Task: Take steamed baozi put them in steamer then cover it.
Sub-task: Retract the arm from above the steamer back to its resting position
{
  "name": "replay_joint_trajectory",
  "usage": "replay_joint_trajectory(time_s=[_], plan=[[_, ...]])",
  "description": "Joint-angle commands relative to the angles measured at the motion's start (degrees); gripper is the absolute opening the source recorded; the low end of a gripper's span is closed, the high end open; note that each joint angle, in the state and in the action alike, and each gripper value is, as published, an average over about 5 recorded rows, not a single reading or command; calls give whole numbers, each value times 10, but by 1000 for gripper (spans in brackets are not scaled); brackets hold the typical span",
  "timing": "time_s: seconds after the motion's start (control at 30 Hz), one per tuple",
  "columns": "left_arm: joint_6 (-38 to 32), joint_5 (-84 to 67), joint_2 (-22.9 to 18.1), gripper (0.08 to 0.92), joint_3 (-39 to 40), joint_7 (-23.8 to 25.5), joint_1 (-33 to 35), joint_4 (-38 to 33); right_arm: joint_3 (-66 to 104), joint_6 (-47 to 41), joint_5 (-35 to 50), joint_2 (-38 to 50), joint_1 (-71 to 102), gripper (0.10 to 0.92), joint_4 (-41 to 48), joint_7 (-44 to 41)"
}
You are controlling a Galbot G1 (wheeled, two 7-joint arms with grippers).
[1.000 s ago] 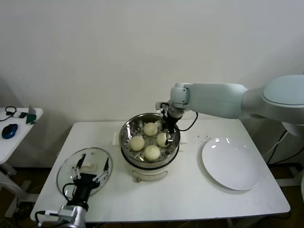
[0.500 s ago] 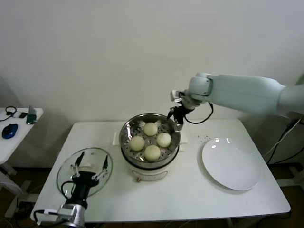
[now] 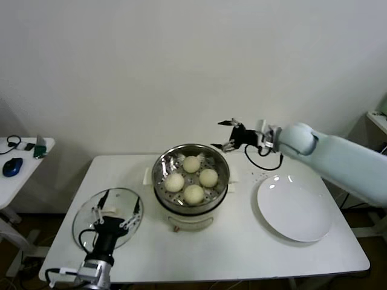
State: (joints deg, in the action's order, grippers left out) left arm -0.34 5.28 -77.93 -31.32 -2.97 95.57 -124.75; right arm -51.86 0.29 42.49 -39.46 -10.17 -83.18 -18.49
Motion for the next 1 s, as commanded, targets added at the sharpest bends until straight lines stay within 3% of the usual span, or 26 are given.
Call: replay_joint_trajectory(time_s=[0.03,0.37,0.67,1.0], plan=[[8,37,-3,823,9,-4,1,-20,531,90,-63,50,463,823,-87,168],[76,186,17,823,-14,-19,-6,-14,856,68,-115,-141,788,823,-183,155],[154,548,75,823,-39,9,-9,41,936,73,-124,-251,928,823,-229,101],[165,703,97,823,-11,23,-35,167,945,82,-157,-279,969,823,-223,74]])
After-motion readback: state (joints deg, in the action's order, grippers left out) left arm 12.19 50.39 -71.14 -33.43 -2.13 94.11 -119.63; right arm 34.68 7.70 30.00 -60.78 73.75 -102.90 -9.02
